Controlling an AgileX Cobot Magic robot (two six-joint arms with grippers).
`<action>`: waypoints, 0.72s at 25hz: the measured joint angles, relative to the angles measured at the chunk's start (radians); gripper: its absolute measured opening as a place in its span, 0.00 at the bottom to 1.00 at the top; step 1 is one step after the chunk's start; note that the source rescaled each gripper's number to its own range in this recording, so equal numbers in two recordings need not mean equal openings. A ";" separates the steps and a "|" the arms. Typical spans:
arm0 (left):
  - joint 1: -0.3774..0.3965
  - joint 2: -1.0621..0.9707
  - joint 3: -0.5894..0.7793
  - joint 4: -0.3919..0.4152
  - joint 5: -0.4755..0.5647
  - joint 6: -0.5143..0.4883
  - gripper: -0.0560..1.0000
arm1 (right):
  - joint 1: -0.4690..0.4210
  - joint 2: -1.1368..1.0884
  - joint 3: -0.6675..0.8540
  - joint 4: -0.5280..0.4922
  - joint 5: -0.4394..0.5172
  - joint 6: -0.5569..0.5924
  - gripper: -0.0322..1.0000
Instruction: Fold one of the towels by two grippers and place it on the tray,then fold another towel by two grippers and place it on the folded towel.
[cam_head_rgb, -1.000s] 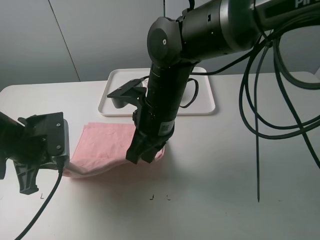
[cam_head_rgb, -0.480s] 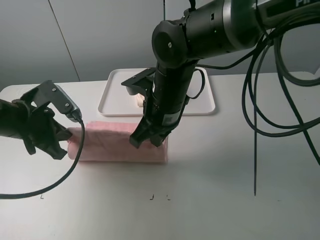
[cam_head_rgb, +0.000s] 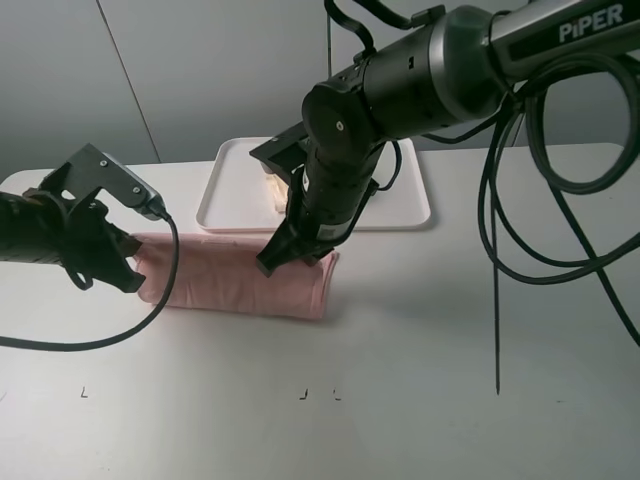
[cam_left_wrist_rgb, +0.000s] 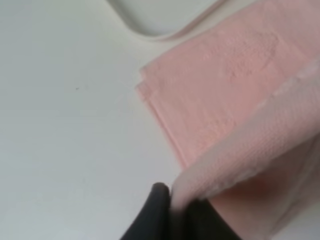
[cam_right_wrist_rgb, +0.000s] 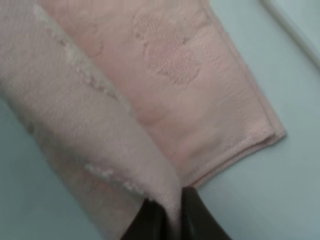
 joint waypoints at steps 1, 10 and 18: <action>0.000 0.010 0.000 -0.002 -0.016 -0.005 0.16 | 0.000 0.000 0.000 -0.021 -0.007 0.007 0.04; 0.000 0.023 0.000 -0.029 -0.184 -0.138 0.99 | -0.001 0.000 0.008 -0.059 -0.130 0.151 0.96; 0.098 0.081 -0.116 -0.207 0.113 -0.158 0.98 | -0.080 0.000 0.008 0.138 -0.034 0.115 1.00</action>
